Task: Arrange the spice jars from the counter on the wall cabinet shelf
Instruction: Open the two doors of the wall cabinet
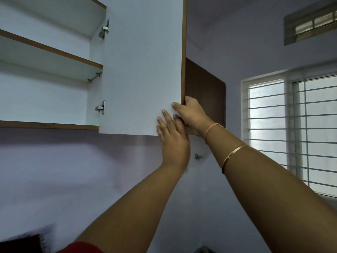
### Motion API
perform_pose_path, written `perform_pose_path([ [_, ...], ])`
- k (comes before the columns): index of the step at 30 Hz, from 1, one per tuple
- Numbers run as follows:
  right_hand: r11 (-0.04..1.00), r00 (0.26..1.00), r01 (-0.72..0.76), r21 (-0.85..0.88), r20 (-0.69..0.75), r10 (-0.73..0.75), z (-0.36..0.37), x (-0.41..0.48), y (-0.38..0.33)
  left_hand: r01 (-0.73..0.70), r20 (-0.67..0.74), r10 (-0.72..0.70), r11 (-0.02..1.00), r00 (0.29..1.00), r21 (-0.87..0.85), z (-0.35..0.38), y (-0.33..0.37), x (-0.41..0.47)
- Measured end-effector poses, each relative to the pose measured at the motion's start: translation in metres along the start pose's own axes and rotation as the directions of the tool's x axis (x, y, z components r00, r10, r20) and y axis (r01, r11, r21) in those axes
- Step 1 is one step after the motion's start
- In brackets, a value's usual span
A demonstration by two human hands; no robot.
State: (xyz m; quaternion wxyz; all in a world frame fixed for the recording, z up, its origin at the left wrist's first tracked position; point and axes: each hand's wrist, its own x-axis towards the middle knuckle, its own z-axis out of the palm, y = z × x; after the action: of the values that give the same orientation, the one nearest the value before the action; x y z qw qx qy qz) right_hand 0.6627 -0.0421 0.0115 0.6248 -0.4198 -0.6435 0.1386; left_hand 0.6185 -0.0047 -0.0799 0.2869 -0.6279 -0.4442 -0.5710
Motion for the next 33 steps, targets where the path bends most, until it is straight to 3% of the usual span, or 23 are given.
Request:
perform_pose_path([
  [12, 1.0, 1.0, 0.021, 0.02, 0.017, -0.021, -0.013, 0.013, 0.021, 0.028, 0.052, -0.032, 0.997, 0.998, 0.076, 0.025, 0.015, 0.005],
  [18, 1.0, 0.998, 0.009, -0.022, -0.059, -0.01, -0.007, 0.007, 0.017, 0.058, 0.163, -0.073, 0.994, 0.984, 0.093, 0.005, 0.017, 0.004],
  [20, 0.999, 0.997, 0.005, -0.051, -0.08, -0.009, -0.005, 0.002, 0.012, 0.015, 0.282, -0.036, 0.997, 0.959, 0.077, 0.0, 0.016, 0.005],
  [26, 0.941, 0.99, 0.015, -0.339, -0.124, -0.061, 0.005, -0.015, -0.012, -0.085, 0.484, 0.065, 0.996, 0.873, 0.018, -0.032, -0.013, 0.012],
  [33, 0.731, 0.974, 0.088, -0.677, -0.094, -0.204, 0.042, -0.041, -0.038, -0.186, 0.556, 0.162, 0.982, 0.815, -0.013, -0.08, -0.061, 0.018],
])
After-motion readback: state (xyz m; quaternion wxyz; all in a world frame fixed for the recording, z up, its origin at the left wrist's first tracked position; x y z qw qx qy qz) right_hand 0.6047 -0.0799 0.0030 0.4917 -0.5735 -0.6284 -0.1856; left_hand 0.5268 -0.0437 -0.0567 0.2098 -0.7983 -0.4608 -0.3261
